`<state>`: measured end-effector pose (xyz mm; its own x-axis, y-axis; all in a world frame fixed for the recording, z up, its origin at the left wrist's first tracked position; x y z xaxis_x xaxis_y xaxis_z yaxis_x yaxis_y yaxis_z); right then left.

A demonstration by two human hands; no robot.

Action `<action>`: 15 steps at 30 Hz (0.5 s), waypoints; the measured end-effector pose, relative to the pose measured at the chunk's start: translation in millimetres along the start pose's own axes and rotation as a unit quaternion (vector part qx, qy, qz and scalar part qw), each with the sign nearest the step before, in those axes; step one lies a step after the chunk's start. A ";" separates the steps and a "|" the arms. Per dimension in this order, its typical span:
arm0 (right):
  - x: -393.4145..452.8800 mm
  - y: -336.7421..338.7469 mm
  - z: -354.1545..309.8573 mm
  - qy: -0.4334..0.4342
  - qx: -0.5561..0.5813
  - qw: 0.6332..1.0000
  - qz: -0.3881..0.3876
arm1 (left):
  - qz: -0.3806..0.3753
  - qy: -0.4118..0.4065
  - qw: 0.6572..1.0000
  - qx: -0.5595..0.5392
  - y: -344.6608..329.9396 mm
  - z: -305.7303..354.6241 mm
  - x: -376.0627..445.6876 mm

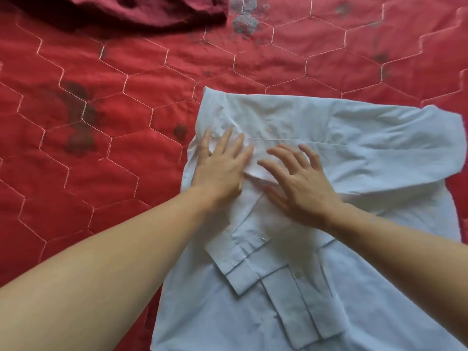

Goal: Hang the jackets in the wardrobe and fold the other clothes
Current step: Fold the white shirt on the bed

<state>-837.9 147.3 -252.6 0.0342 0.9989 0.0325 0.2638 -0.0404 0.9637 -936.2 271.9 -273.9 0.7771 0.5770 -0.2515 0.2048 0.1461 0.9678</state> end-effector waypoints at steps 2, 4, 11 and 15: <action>-52.8 9.1 -0.8 -0.002 -0.010 1.000 -0.007 | -0.020 -0.022 0.998 -0.063 -2.4 16.9 -34.5; -108.0 10.3 -3.6 -0.003 -0.019 0.999 -0.048 | -0.019 -0.092 0.992 -0.085 -5.7 41.1 -71.7; -252.2 -12.1 -52.5 0.018 -0.018 0.975 -0.221 | -0.157 -0.100 0.982 -0.016 -56.0 113.5 -209.0; -288.7 -20.3 -77.6 0.006 -0.013 0.971 -0.237 | -0.155 -0.071 0.985 0.010 -70.6 125.5 -255.8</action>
<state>-927.9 -138.3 -261.0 -0.0974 0.9054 -0.4133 0.2229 0.4245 0.8776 -1074.7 13.1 -278.4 0.7514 0.3881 -0.5337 0.4554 0.2805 0.8450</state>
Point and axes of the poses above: each hand's wrist, its own x-axis towards the middle knuckle, its own y-axis out of the back of the hand, z = x × y, the point moved 4 cm from there along x, towards the middle knuckle, and after that the axes turned 11 degrees about y, right-handed, at the moved point
